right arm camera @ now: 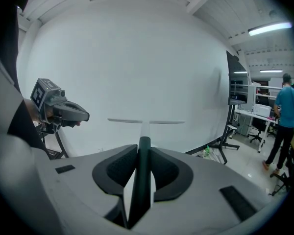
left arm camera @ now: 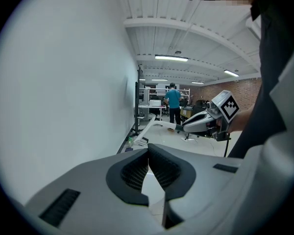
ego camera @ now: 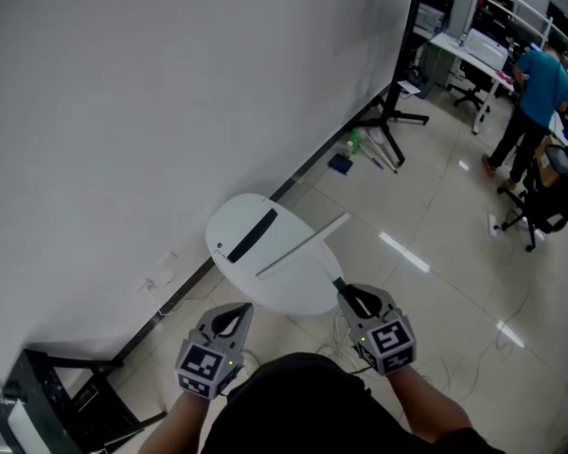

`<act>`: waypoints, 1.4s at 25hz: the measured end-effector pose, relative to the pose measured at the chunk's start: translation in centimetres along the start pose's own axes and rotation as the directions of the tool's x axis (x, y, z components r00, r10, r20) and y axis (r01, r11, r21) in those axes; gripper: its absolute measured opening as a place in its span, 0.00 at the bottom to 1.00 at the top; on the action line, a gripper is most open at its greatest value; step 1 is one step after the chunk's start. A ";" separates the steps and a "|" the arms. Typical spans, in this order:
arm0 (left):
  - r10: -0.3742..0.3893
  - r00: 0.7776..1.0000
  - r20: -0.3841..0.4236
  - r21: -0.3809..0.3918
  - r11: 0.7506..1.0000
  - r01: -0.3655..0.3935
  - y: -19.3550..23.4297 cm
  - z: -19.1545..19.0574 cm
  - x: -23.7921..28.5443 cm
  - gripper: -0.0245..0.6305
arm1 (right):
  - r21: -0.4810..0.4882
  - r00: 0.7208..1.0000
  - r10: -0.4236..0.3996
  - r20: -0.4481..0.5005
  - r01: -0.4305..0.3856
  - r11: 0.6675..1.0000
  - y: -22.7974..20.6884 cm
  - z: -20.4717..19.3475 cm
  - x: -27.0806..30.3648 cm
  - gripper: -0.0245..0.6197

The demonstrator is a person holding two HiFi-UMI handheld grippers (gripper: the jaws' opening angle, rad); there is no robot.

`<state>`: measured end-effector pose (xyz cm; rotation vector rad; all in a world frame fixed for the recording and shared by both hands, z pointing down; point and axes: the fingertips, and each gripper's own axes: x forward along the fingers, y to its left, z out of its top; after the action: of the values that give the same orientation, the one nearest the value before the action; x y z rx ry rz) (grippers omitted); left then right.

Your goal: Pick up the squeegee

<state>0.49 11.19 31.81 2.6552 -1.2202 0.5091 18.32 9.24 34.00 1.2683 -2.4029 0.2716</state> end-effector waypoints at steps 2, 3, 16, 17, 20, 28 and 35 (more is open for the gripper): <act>0.002 1.000 0.005 -0.004 1.000 -0.002 0.1 0.0 0.0 0.03 | -0.015 1.000 -0.010 -0.010 0.010 1.000 0.1 0.4 -0.1 0.18; 0.004 1.000 0.006 -0.006 1.000 -0.004 0.2 0.0 0.0 0.03 | -0.020 1.000 -0.017 -0.014 0.017 1.000 0.1 0.7 -0.2 0.18; 0.019 0.999 0.025 0.004 1.000 -0.019 1.3 -0.4 -0.2 0.03 | -0.044 0.998 0.008 0.057 -0.005 0.999 0.3 2.0 0.4 0.17; 0.021 0.999 0.026 0.004 1.000 -0.021 1.3 -0.4 -0.2 0.03 | -0.043 0.998 0.009 0.056 -0.007 0.999 0.3 2.0 0.4 0.17; 0.024 0.999 0.025 0.006 1.000 -0.024 1.3 -0.4 -0.1 0.03 | -0.047 0.999 0.012 0.053 -0.009 0.999 0.1 1.9 0.5 0.17; 0.031 0.999 0.022 0.004 1.000 -0.031 1.3 -0.5 -0.2 0.03 | -0.052 0.998 0.014 0.055 -0.011 0.999 0.1 2.2 0.5 0.17; 0.029 0.999 0.021 0.004 1.000 -0.029 1.3 -0.5 -0.3 0.03 | -0.056 0.999 0.012 0.050 -0.010 0.998 0.2 2.1 0.5 0.17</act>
<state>-0.81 10.75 32.19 2.6568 -1.2673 0.4903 17.35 8.26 32.29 1.2517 -2.4426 0.1772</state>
